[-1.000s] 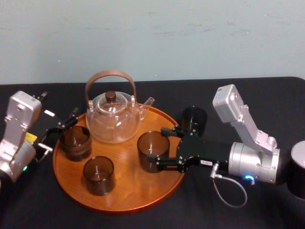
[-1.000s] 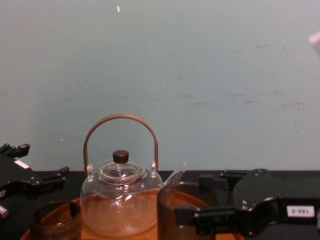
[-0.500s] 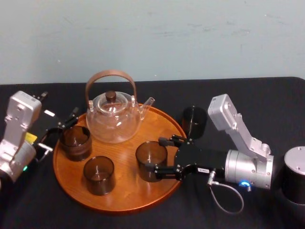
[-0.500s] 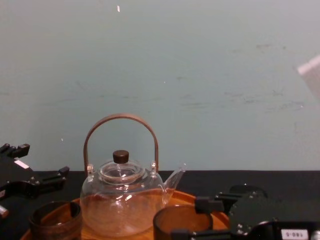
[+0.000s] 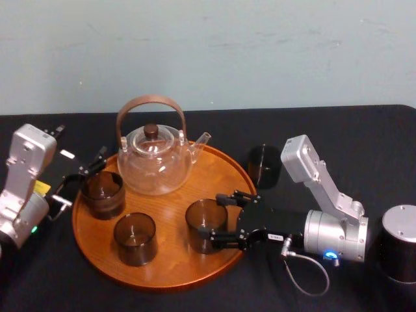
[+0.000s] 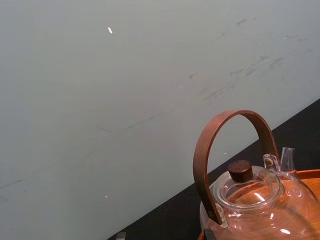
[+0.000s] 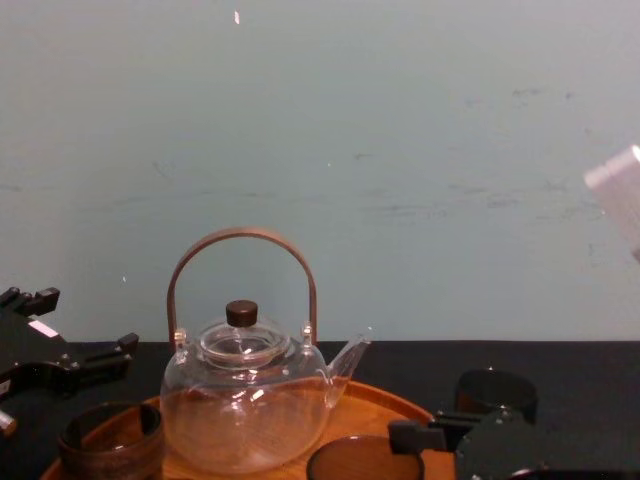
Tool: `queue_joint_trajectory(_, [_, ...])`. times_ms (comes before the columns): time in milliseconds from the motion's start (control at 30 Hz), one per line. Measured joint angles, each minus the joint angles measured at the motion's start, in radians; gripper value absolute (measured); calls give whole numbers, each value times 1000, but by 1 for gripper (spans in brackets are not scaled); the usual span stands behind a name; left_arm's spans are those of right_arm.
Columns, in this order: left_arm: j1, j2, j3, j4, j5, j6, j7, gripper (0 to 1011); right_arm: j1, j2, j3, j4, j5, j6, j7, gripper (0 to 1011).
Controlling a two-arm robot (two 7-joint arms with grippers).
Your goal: Pick up the glass from the table and place it on the tray.
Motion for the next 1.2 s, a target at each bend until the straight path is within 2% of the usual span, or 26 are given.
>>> queue_joint_trajectory(500, [0,0,0,0,0,0,0,1001,-2,-6,-9,28,-6,-3,-7,881])
queue_joint_trajectory(1200, [0,0,0,0,0,0,0,1001,-6,-8,-13,29,-20,-2,-14,881])
